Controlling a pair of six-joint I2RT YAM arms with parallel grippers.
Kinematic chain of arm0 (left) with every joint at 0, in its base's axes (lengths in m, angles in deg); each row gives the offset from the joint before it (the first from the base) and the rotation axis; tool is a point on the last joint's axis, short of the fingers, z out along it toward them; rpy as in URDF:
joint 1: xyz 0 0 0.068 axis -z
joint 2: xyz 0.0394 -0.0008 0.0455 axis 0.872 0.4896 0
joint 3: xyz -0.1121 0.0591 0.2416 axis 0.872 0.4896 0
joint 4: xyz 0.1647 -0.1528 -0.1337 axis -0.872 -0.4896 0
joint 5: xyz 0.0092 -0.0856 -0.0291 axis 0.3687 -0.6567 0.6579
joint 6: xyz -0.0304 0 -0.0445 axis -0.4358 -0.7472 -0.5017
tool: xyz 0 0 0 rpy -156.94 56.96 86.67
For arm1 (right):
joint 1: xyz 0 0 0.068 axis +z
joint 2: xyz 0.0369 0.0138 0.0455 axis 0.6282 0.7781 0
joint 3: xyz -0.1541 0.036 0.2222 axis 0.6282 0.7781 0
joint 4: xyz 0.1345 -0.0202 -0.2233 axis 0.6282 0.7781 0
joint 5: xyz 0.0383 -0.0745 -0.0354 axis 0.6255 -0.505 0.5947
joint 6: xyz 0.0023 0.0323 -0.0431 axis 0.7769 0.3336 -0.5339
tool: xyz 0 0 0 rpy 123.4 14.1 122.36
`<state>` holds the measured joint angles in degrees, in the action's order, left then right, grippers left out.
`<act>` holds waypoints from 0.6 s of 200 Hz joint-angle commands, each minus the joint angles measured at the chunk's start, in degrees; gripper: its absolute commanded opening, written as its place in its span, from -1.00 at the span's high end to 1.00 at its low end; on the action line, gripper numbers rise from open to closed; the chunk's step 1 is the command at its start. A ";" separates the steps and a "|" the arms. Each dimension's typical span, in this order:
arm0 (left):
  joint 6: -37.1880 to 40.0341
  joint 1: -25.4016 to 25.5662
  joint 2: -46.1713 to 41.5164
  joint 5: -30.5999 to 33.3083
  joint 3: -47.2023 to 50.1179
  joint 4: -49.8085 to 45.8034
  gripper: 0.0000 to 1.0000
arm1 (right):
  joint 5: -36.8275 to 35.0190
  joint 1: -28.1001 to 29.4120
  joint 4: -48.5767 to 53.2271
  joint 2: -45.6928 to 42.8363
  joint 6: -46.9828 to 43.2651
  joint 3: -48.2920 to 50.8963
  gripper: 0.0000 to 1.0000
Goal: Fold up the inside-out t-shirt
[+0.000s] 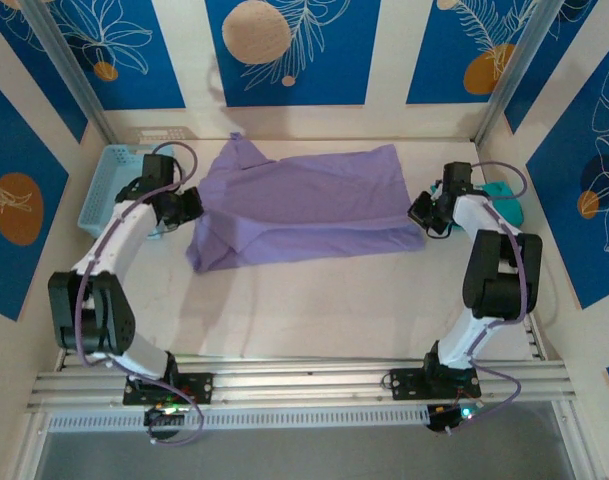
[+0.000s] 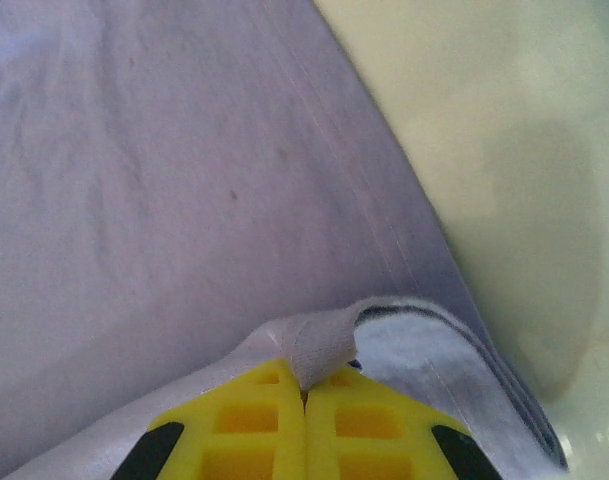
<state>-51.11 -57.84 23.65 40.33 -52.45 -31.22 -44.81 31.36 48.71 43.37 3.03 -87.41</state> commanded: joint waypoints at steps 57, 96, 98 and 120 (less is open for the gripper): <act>-1.01 -3.76 24.53 2.46 -23.64 0.54 0.19 | -1.24 1.84 4.22 15.03 -4.83 -20.61 0.26; -6.75 -3.13 7.59 -4.33 -1.34 14.57 -0.09 | -4.51 6.16 1.69 3.06 -6.87 -7.35 0.21; -7.22 -2.94 6.47 -4.93 0.60 15.86 -0.10 | -4.71 6.52 1.56 2.60 -6.89 -6.56 0.21; -10.84 -0.45 -3.87 -7.32 16.70 25.22 -0.19 | -4.05 9.56 1.03 -0.48 -7.04 -0.16 0.20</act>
<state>-57.03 -60.87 29.51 38.32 -48.05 -17.08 -48.39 37.70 49.34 46.23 -2.17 -92.61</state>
